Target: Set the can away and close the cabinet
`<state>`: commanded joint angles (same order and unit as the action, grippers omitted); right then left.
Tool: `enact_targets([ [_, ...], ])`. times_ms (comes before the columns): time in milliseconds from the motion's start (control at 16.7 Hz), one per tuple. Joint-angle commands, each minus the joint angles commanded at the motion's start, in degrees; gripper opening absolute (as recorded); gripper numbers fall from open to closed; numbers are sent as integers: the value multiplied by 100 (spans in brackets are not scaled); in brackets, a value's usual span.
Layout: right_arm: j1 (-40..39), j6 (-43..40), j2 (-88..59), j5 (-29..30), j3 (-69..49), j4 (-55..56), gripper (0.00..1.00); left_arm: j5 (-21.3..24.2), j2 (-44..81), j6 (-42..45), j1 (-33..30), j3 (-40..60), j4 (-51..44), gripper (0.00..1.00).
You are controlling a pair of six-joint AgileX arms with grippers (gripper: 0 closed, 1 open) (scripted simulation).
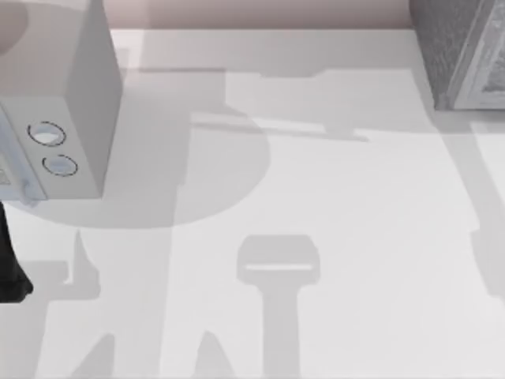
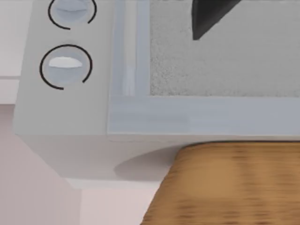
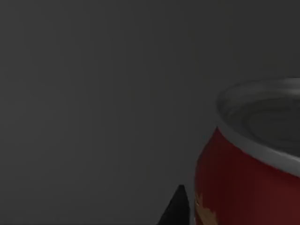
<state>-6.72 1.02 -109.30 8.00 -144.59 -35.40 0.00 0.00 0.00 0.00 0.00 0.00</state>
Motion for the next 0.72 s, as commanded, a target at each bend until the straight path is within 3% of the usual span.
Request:
enact_targets([
  [300, 102, -2, -928, -87, -1249, -318, 0, 0, 0, 0, 0, 0, 0, 100],
  [660, 115, -2, -1047, -99, -1410, -359, 0, 0, 0, 0, 0, 0, 0, 100],
  [720, 115, -2, -1047, -99, -1410, -359, 8, 0, 0, 0, 0, 0, 0, 100],
])
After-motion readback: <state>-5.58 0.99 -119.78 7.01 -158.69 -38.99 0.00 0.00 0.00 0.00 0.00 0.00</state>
